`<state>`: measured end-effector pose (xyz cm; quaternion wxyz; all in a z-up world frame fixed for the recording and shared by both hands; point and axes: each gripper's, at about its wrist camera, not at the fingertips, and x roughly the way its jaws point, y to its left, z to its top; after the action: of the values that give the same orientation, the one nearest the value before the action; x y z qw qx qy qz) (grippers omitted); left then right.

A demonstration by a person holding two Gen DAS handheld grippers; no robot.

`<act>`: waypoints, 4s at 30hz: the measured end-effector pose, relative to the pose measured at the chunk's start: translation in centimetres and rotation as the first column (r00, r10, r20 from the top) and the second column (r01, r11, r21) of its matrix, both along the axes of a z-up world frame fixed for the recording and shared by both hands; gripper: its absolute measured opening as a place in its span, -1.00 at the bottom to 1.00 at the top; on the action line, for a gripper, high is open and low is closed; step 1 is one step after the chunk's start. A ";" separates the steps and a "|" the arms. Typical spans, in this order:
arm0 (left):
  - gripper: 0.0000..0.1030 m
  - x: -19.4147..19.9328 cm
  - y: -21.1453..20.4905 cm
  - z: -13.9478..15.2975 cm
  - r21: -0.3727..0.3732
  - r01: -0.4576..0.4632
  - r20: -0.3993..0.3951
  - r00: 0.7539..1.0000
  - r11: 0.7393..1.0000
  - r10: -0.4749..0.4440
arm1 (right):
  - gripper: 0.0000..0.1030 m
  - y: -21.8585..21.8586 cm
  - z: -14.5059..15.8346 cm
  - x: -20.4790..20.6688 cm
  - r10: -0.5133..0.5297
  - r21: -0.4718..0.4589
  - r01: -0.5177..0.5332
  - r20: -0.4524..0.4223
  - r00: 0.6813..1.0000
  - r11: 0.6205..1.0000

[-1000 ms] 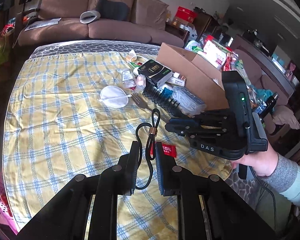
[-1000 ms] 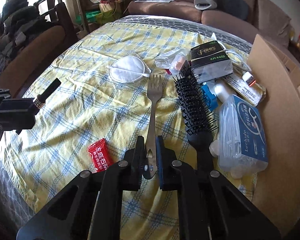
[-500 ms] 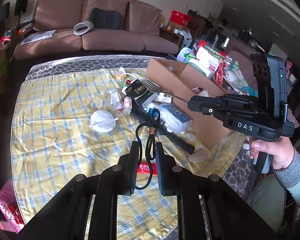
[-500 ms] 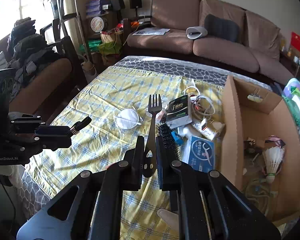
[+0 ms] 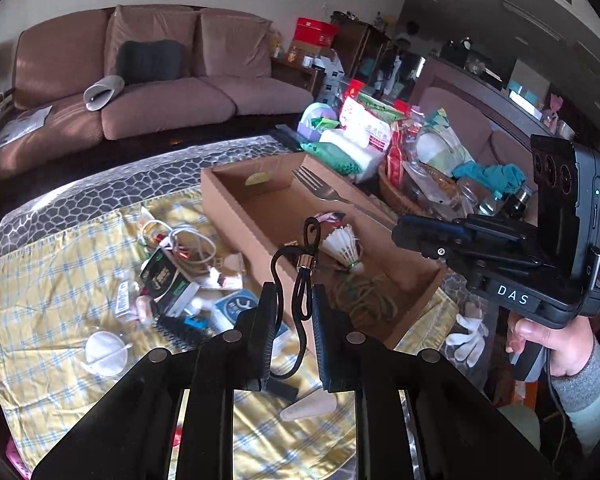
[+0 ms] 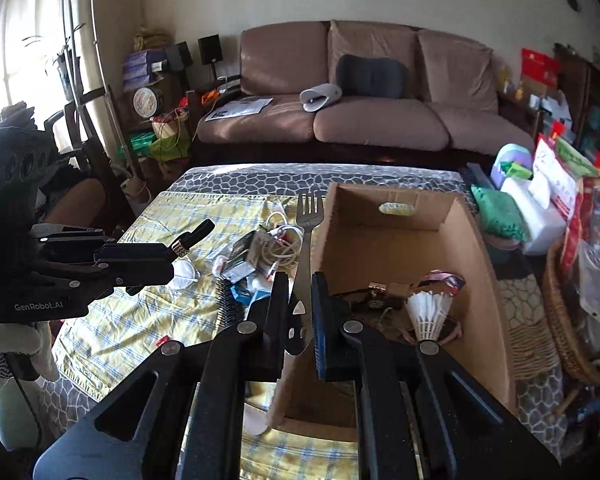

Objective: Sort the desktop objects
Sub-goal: 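Carry the fork and cable into the box and open both grippers, then move both grippers back over the pile toward the black tissue pack, then grasp the black tissue pack with the right gripper and lift it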

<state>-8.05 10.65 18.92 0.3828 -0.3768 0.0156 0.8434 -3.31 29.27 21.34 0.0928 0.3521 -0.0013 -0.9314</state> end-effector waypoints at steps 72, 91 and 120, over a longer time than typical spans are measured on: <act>1.00 0.2 -0.1 -1.6 -0.157 -0.146 -0.089 0.987 0.977 0.133 | 1.00 7.2 -3.6 0.3 -0.069 -0.109 0.082 0.111 0.991 0.991; 1.00 1.9 -16.4 -8.3 -0.096 -0.246 0.033 0.968 0.965 0.250 | 1.00 -8.7 -5.1 -1.5 0.132 -0.071 -0.124 0.119 0.984 0.990; 1.00 -3.2 -17.4 -14.4 0.013 -0.218 0.136 0.967 0.976 0.214 | 0.02 -17.2 -16.7 -17.0 0.090 0.346 -0.179 0.259 0.962 0.921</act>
<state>-11.29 -6.79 4.56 0.2942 -0.4265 -0.0630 0.8530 -20.31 12.06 4.61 0.0887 0.4716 0.1857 -0.8575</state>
